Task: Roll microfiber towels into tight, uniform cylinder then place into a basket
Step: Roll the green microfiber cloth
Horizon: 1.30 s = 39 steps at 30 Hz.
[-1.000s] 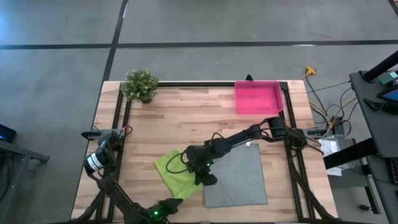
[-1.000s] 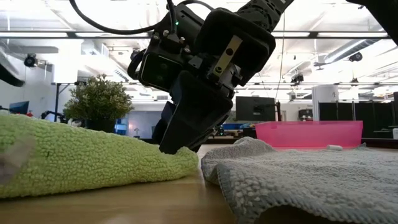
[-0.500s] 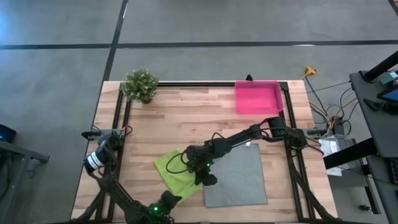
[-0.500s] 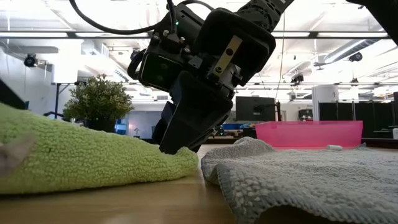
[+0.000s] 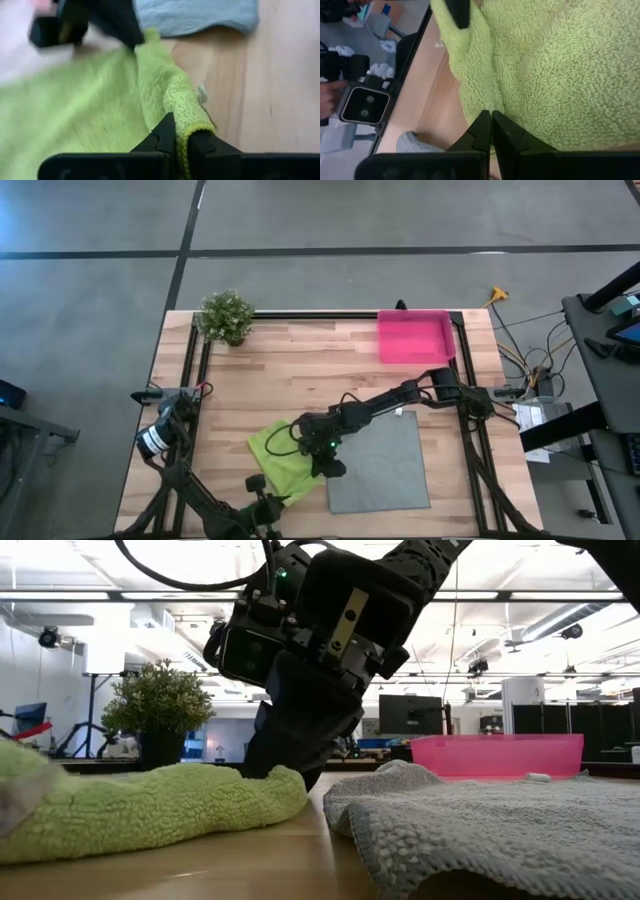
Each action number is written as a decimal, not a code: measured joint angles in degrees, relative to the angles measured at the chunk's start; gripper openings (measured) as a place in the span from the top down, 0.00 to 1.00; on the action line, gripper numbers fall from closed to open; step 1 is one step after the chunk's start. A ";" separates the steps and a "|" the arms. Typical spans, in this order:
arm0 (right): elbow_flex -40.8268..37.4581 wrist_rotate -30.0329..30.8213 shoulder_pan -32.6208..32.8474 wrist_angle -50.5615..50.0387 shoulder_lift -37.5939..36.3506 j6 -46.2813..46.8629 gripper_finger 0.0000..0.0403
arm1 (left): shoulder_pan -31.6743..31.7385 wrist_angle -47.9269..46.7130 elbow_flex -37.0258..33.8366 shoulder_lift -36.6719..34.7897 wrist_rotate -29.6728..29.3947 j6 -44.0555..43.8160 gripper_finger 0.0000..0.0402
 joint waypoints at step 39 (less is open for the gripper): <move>-0.70 21.27 10.46 0.06 -10.12 -41.45 0.53 | -2.71 34.41 -14.82 -0.28 -8.18 -20.69 1.00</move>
